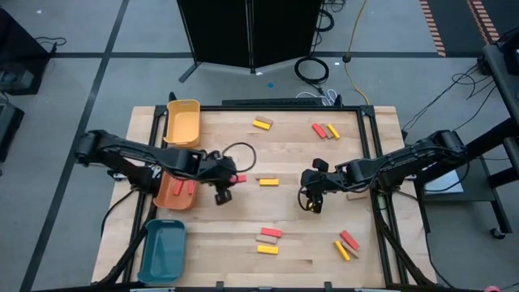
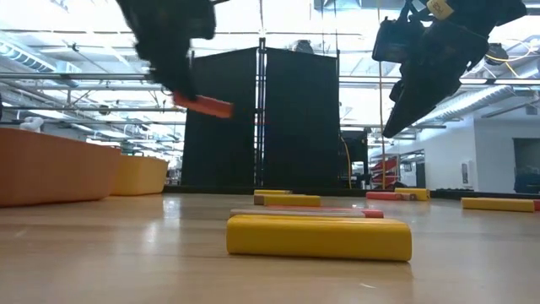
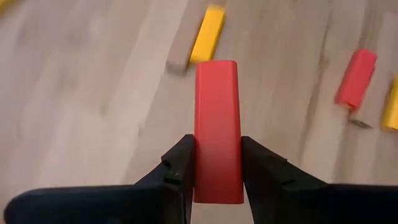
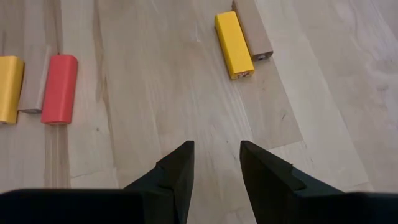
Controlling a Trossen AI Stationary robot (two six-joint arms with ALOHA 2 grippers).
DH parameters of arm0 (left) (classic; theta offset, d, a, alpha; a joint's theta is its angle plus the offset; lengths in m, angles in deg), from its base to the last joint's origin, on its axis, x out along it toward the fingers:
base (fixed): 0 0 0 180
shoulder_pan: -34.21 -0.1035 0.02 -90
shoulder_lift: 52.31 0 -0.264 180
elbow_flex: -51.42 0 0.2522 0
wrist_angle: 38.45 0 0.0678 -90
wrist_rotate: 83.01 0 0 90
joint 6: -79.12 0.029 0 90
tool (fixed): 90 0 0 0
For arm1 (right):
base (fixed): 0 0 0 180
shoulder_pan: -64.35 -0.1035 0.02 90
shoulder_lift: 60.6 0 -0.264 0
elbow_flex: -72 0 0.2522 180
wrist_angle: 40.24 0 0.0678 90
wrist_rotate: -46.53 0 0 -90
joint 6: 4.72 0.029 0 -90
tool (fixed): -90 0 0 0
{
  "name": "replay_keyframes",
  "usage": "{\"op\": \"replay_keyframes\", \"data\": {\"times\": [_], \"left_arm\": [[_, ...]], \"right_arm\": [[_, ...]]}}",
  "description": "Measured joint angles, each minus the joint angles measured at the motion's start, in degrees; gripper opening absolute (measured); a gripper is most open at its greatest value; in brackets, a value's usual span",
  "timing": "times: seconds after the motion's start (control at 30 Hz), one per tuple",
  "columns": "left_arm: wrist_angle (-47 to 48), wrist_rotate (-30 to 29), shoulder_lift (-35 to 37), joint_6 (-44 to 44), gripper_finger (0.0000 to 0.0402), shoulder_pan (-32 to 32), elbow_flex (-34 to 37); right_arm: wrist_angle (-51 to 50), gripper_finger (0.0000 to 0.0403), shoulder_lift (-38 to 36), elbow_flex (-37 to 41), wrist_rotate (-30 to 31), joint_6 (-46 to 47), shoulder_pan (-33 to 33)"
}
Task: Sort blocks
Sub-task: Put the middle left red block in the orange bin
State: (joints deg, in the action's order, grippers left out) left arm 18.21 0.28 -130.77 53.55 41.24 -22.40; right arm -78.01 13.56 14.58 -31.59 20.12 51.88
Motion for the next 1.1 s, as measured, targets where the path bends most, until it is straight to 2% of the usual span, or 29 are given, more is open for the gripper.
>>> {"op": "replay_keyframes", "data": {"times": [0.13, 0.33, 0.5, 0.67, 0.83, 0.93, 1.1], "left_arm": [[12.33, 1.96, 3.89, -11.51, 0.0097, 0.31, 0.00], [29.87, 0.86, 8.57, -26.83, 0.0097, 1.73, 0.00], [39.33, -3.55, 12.11, -42.08, 0.0097, 3.12, 0.00], [44.71, -4.29, 13.40, -53.67, 0.0097, 5.32, 0.00], [44.63, -4.17, 13.36, -57.79, 0.0102, 6.25, 1.56], [44.80, -2.03, 12.92, -56.27, 0.0117, 6.25, 2.58], [44.55, -1.85, 12.70, -54.42, 0.0153, 6.25, 2.58]], "right_arm": [[0.22, 0.0123, -0.01, 0.00, -0.02, -0.28, 0.00], [0.40, 0.0123, -0.01, 0.00, 0.01, -1.81, 0.00], [0.72, 0.0123, -0.01, 0.00, 0.02, -3.15, 0.15], [0.66, 0.0123, -0.01, 0.00, 0.02, -3.56, 0.15], [0.68, 0.0123, -0.01, 0.00, 0.02, -3.69, 0.15], [0.68, 0.0123, -0.01, 0.00, 0.02, -3.62, 0.15], [0.73, 0.0123, -0.01, 0.00, 0.02, -3.58, 0.15]]}}
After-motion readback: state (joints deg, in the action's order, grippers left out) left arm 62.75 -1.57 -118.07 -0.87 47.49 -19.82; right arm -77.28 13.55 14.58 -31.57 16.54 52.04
